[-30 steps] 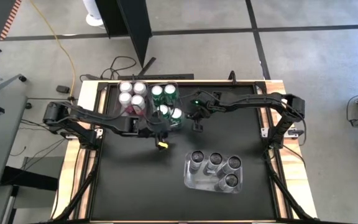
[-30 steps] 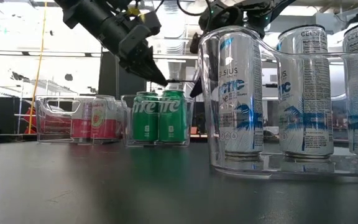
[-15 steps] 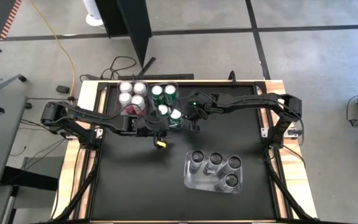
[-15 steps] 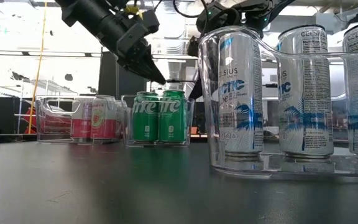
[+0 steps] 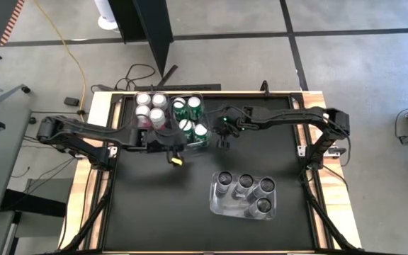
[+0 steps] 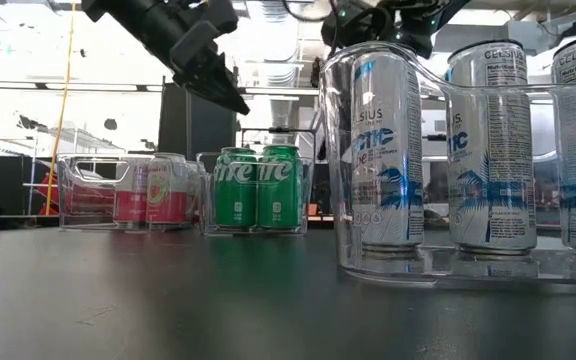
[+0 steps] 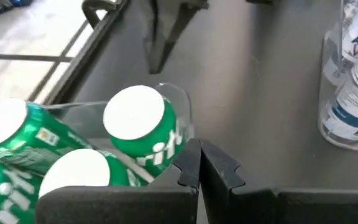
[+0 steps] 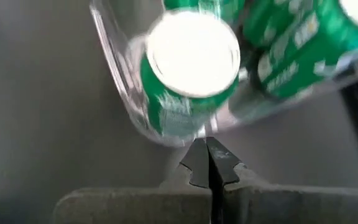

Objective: Sort soda cans
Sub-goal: Move the top transparent bin to the right side of the top left transparent bin

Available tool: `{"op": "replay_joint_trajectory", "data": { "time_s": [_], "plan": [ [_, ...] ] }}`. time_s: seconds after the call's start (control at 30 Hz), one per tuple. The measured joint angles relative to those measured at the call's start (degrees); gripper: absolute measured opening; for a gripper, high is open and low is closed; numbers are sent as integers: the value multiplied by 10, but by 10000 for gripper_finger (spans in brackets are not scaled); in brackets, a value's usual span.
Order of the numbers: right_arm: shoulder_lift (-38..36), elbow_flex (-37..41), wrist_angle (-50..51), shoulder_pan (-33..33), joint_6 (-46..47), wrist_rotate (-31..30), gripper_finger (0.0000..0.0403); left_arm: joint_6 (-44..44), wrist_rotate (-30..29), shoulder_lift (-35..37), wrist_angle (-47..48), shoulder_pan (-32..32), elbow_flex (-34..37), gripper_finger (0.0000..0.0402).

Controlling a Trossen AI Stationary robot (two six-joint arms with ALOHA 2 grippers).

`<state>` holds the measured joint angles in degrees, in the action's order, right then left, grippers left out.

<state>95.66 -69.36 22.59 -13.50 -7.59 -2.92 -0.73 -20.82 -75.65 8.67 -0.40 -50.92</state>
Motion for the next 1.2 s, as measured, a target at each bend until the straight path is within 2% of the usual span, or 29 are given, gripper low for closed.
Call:
{"op": "replay_joint_trajectory", "data": {
  "time_s": [0.3, 0.77, 1.2],
  "plan": [
    [36, 0, 19, 0, 34, -3, 0, -2, -17, 8, 28, 2, 0, 0],
    [84, 0, -56, 6, 46, 11, 0, -2, -35, 62, 45, 2, 0, 0],
    [88, 1, -120, 8, 46, 16, 0, -2, -37, 63, 48, 2, 0, 0]
  ]
}}
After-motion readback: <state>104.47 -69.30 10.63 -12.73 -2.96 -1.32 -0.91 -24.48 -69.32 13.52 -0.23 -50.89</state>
